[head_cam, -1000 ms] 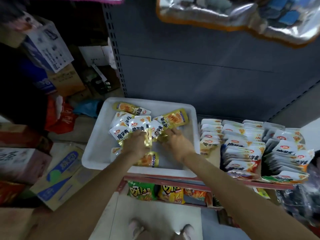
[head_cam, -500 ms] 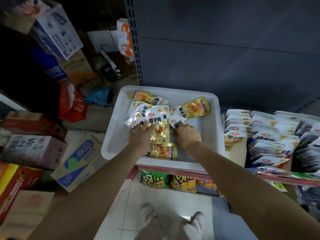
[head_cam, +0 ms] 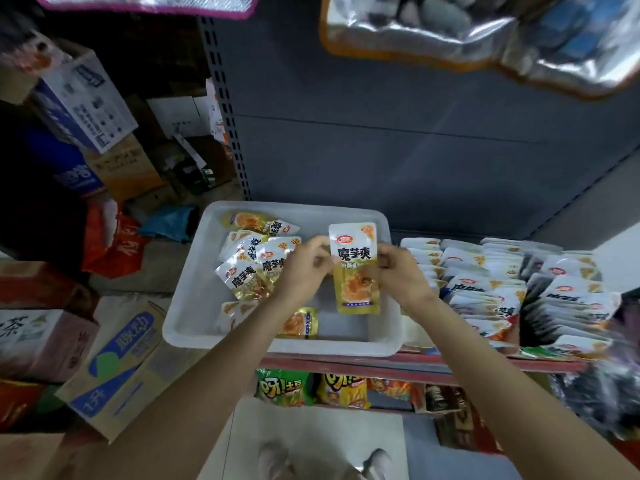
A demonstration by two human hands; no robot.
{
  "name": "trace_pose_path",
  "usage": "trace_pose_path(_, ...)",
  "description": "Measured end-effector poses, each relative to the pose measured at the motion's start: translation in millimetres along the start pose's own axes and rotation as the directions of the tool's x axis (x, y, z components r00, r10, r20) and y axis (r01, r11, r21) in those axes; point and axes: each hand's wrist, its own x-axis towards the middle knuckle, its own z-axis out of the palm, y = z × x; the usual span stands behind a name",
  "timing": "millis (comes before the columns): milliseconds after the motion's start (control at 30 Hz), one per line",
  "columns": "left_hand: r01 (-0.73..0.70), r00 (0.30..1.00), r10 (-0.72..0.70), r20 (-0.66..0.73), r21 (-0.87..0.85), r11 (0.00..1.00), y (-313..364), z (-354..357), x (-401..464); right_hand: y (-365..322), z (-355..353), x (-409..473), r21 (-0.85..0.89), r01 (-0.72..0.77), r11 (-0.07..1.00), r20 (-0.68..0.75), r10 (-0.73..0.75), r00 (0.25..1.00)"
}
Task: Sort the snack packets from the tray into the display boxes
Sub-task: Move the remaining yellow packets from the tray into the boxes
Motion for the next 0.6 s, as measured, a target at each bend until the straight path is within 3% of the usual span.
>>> trace_pose_path(133,-0.125,0.99,0.128,0.061,-0.049,0.991,29,20,3,-16,-39,-11,-0.078,0.214,0.974,-0.145,-0.224,0.964)
trace_pose_path(233,-0.082,0.995,0.091,0.052,-0.147,0.986,45,35,8,-25,-67,-23,-0.144,0.298,0.944,-0.17,-0.321,0.932)
trace_pose_path(333,-0.033,0.997,0.044,0.064,-0.174,0.984,49,51,12,-23,-90,-31,-0.188,0.268,0.945,-0.217,-0.307,0.927)
trace_pose_path(500,0.075,0.982,-0.081,0.172,0.04,0.996,39,69,10,-5,-102,-37,-0.256,0.198,0.946,-0.211,-0.254,0.944)
trace_pose_path(600,0.073,0.964,-0.1,0.245,0.116,0.991,34,75,7,10,-97,-37,-0.391,0.189,0.901,-0.135,-0.259,0.956)
